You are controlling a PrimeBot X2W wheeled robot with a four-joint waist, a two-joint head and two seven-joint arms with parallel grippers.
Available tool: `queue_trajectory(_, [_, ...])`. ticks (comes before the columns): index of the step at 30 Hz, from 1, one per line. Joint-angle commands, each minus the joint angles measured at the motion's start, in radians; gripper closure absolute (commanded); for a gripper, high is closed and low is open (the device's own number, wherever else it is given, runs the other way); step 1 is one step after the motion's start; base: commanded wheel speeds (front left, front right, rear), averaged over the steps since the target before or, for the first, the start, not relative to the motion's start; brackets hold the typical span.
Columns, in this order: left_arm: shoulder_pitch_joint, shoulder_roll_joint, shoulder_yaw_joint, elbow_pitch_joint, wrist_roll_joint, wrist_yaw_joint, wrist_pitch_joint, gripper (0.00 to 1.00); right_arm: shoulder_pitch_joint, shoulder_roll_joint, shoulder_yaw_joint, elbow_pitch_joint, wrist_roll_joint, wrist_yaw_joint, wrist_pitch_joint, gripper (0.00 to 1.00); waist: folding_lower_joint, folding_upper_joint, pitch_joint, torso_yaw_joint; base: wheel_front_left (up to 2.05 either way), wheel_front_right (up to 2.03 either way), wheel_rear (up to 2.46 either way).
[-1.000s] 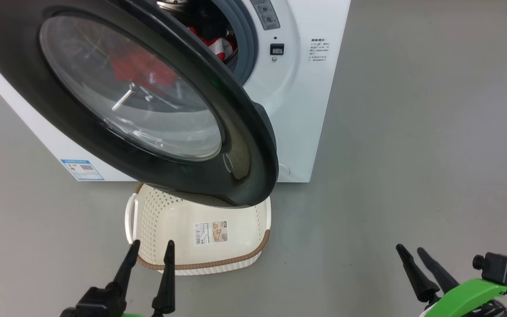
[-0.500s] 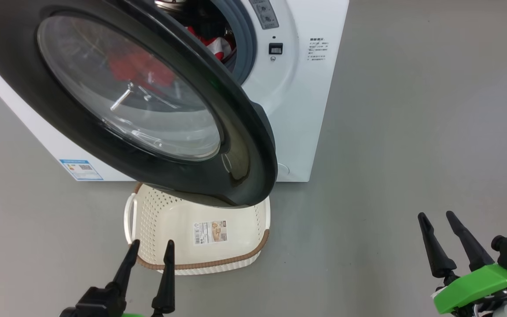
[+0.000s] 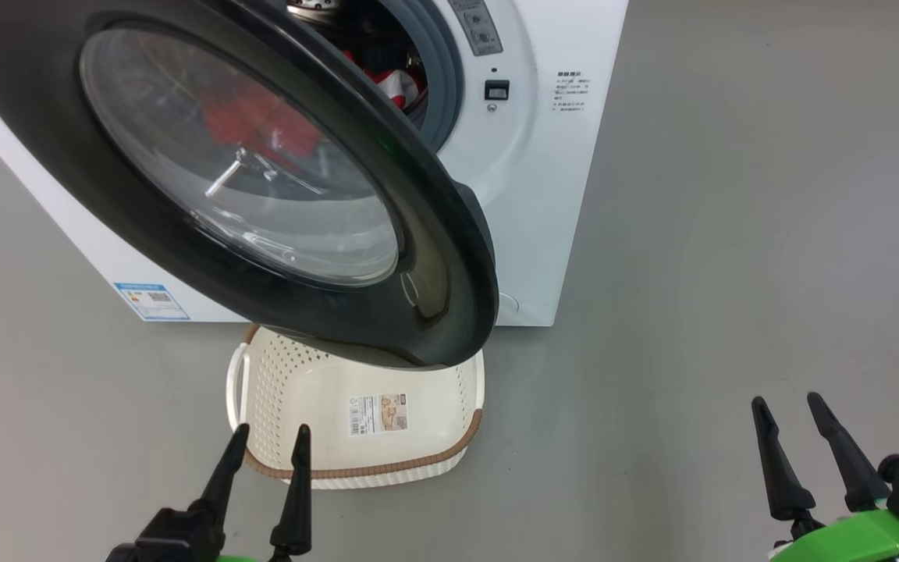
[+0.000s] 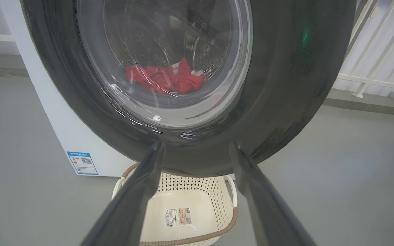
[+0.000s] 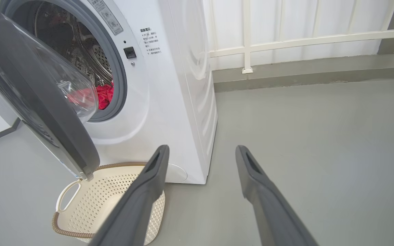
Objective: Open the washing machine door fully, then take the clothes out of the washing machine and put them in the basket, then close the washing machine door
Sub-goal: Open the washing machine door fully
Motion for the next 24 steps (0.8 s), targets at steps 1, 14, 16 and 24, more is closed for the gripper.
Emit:
queue_trajectory(1, [-0.008,0.008,0.027,-0.025,0.013,-0.005,-0.012,0.0,0.008,-0.005,0.006,-0.022,-0.016,0.0,-0.012,0.0,0.0,0.0,-0.002,0.001,0.0,0.0,0.0])
queue_trajectory(14, [-0.009,0.008,0.026,-0.028,0.017,-0.007,-0.012,0.0,0.013,0.009,-0.002,-0.02,-0.032,0.0,-0.012,0.0,0.0,0.0,0.0,-0.003,0.0,0.0,0.0])
queue_trajectory(16, [-0.01,0.008,0.025,-0.028,0.016,-0.006,-0.012,0.0,0.011,0.009,-0.002,-0.022,-0.032,0.0,-0.012,0.0,0.0,0.0,0.002,-0.002,0.0,0.0,0.0])
queue_trajectory(24, [-0.012,0.008,0.022,-0.026,0.014,-0.003,-0.012,0.0,-0.003,0.013,0.026,-0.05,0.008,0.0,-0.012,1.0,0.0,0.0,0.001,0.003,0.0,0.0,0.0])
